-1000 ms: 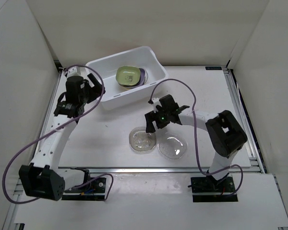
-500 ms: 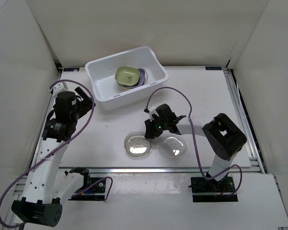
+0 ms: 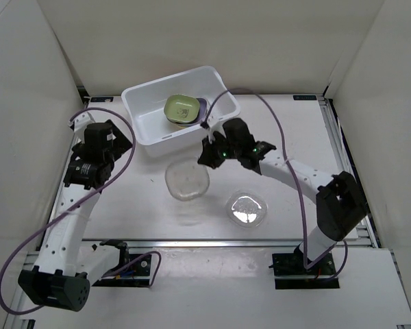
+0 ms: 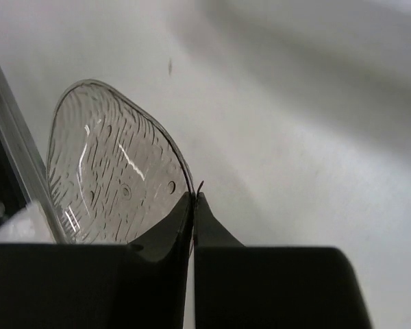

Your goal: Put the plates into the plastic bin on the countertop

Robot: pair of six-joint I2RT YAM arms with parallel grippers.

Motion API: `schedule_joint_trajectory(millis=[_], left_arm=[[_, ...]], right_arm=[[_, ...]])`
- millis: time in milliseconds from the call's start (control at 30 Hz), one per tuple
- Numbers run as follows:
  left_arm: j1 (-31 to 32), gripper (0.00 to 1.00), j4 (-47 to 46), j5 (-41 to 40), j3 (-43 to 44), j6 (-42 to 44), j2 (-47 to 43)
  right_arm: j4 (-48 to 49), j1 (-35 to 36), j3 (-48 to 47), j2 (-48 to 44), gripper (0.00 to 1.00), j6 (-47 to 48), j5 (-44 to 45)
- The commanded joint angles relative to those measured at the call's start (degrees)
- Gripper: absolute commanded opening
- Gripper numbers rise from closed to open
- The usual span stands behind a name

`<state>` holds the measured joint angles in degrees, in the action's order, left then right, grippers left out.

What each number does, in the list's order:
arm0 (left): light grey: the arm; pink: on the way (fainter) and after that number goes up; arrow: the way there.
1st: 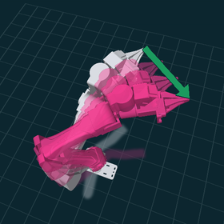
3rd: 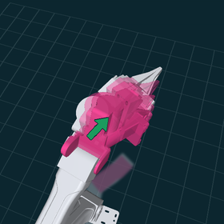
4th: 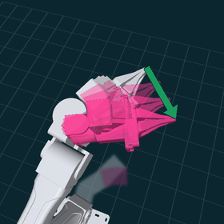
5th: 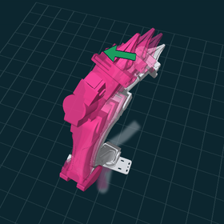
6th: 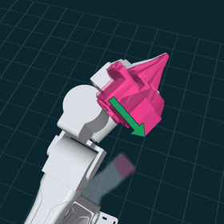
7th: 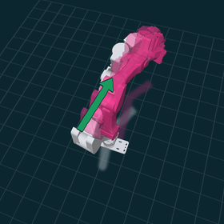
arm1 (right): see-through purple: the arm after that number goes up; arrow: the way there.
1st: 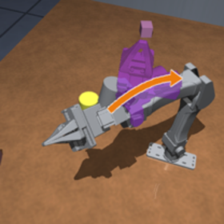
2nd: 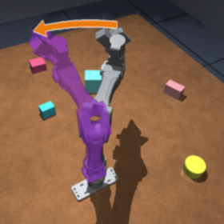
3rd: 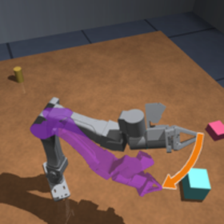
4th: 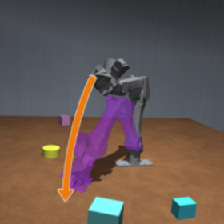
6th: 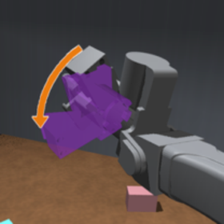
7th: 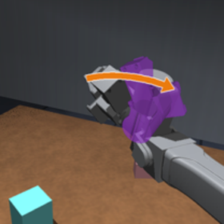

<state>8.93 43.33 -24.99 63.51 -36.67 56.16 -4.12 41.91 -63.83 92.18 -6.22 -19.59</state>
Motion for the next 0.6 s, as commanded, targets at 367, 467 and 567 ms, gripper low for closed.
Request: schedule_joint_trajectory(millis=[367,467,567], left_arm=[[-9.97,0.99,-12.22,7.75,3.73,4.24,13.09],[-12.26,0.99,-12.57,9.43,3.47,4.15,15.9],[-13.14,0.99,-14.14,11.01,2.77,4.76,16.61]], right_arm=[[-8.88,-11.15,-58.82,34.85,0.0,-3.26,-0.37],[-7.84,-11.67,-69.92,41.74,0.0,-5.38,1.57],[-0.14,-12.38,-69.41,45.62,0.0,-10.29,3.15]])
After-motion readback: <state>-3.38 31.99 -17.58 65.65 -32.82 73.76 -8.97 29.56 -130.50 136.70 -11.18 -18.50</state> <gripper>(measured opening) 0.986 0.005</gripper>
